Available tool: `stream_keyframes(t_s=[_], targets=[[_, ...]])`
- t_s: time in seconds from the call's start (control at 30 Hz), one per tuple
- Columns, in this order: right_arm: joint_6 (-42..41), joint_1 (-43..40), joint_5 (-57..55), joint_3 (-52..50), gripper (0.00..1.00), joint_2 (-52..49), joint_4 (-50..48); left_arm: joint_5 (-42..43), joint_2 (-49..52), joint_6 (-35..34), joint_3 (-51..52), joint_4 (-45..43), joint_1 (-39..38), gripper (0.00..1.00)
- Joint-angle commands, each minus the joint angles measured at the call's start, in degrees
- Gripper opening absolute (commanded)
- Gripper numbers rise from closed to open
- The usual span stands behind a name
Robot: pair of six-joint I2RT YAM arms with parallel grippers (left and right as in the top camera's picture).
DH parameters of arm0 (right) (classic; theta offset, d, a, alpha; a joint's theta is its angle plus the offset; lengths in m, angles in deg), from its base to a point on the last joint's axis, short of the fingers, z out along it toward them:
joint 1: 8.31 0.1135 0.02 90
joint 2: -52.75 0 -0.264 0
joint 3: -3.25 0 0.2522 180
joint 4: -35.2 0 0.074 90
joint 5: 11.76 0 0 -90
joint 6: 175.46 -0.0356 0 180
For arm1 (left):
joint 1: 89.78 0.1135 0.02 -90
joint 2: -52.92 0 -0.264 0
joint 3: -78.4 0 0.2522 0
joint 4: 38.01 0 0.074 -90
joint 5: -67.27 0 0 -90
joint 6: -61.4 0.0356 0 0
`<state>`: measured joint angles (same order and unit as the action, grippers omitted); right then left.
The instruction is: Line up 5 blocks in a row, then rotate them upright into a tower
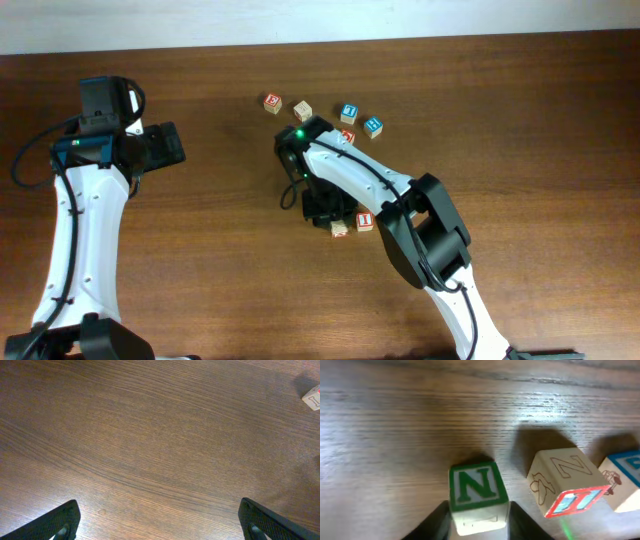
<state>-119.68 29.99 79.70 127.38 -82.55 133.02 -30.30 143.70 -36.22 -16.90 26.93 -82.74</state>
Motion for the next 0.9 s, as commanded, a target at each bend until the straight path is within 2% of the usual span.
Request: stream_keyframes(t_s=[0.0, 0.17, 0.23, 0.33, 0.37, 0.4, 0.53, 0.6, 0.67, 0.87], targets=[[0.0, -0.7, -0.8, 0.6, 0.49, -0.7, -0.2, -0.8, 0.4, -0.7, -0.9, -0.1, 0.3, 1.00], [5.8, -4.0, 0.8, 12.6, 0.56, -0.7, 1.1, -0.8, 0.4, -0.7, -0.9, -0.1, 0.3, 0.99], [7.9, -5.4, 0.9, 18.3, 0.58, -0.7, -4.2, -0.8, 0.4, -0.7, -0.9, -0.2, 0.3, 0.99], [-0.1, -6.1, 1.7, 16.1, 0.57, -1.1, -17.5, -0.6, 0.4, -0.7, -0.9, -0.1, 0.2, 1.00], [0.7, -5.9, 2.2, 15.0, 0.57, -1.1, -20.3, -0.6, 0.4, -0.7, -0.9, -0.1, 0.3, 0.99], [6.2, -5.5, 3.2, 13.2, 0.57, -1.1, -24.3, -0.6, 0.4, -0.7, -0.9, -0.1, 0.3, 0.99], [29.6, -5.7, 2.8, 11.6, 0.58, -1.7, -26.9, -0.6, 0.4, -0.7, -0.9, -0.3, 0.3, 0.99], [36.8, -5.8, 2.9, 11.6, 0.58, -2.7, -28.3, -0.6, 0.4, -0.7, -0.9, -0.5, 0.3, 0.99], [39.8, -5.8, 2.7, 11.6, 0.58, -3.5, -29.9, -0.6, 0.4, -0.7, -0.9, -0.5, 0.3, 0.99], [40.0, -7.3, 1.2, 11.3, 0.62, -4.9, -35.1, -0.7, 0.4, -0.7, -0.9, -0.5, 0.3, 0.99]])
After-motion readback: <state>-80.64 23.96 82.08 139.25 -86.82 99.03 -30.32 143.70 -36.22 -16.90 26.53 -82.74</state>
